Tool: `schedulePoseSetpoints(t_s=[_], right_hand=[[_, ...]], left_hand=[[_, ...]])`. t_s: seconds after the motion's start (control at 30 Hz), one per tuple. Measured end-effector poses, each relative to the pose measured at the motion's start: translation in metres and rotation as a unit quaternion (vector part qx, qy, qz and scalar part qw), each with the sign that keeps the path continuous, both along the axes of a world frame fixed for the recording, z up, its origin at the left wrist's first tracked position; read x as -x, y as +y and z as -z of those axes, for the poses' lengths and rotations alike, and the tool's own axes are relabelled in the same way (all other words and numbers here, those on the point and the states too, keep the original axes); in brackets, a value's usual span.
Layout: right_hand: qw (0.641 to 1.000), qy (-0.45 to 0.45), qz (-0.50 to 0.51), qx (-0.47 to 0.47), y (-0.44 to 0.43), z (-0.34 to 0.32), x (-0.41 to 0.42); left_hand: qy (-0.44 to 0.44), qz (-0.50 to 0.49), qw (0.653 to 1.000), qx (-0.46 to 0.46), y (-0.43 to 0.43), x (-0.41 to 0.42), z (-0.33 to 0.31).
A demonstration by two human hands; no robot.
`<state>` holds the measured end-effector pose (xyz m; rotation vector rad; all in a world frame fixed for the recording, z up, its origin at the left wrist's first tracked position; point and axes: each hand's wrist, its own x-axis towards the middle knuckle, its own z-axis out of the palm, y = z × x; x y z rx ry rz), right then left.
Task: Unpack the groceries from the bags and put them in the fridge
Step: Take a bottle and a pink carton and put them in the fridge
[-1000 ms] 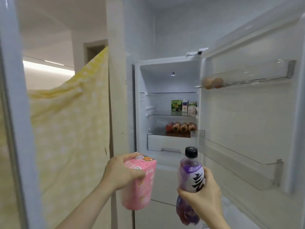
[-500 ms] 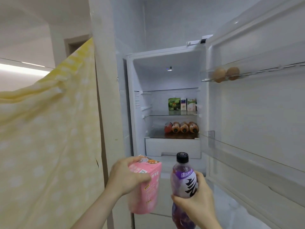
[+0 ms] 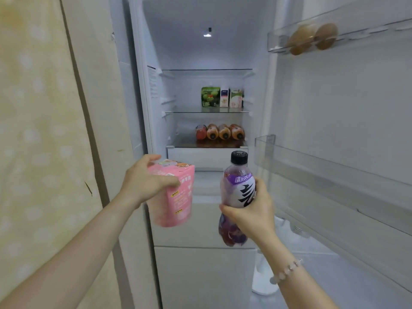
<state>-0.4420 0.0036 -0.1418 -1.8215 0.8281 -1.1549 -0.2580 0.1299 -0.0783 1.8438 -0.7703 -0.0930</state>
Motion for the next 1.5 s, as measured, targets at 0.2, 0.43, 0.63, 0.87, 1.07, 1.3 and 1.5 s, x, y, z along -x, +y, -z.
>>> schedulePoseSetpoints(t_s=[0.2,0.43,0.63,0.87,1.07,1.3,1.5], right_hand=[[0.999,0.016,0.029,-0.007,-0.026,0.013,-0.014],[1.000,0.002,0.004,-0.006,-0.077,0.007,-0.060],[1.000,-0.018,-0.015,0.010,-0.138,-0.014,-0.104],[0.998,-0.034,-0.025,0.053,-0.202,-0.036,-0.151],[0.997,-0.006,-0.035,0.065,-0.228,-0.032,-0.190],[0.997,-0.032,-0.022,0.067,-0.242,-0.026,-0.225],[0.997,-0.032,0.011,0.063,-0.259,-0.021,-0.247]], left_hand=[[0.017,0.033,0.999,-0.008,-0.034,-0.010,0.013],[0.001,0.018,1.000,-0.018,-0.089,-0.046,0.004],[-0.026,0.008,1.000,-0.002,-0.148,-0.081,-0.024],[-0.039,-0.027,0.999,0.023,-0.203,-0.120,-0.038],[-0.017,-0.049,0.998,0.023,-0.223,-0.154,-0.029],[-0.036,-0.055,0.998,0.018,-0.245,-0.202,-0.036],[-0.006,-0.026,1.000,0.009,-0.276,-0.238,-0.028]])
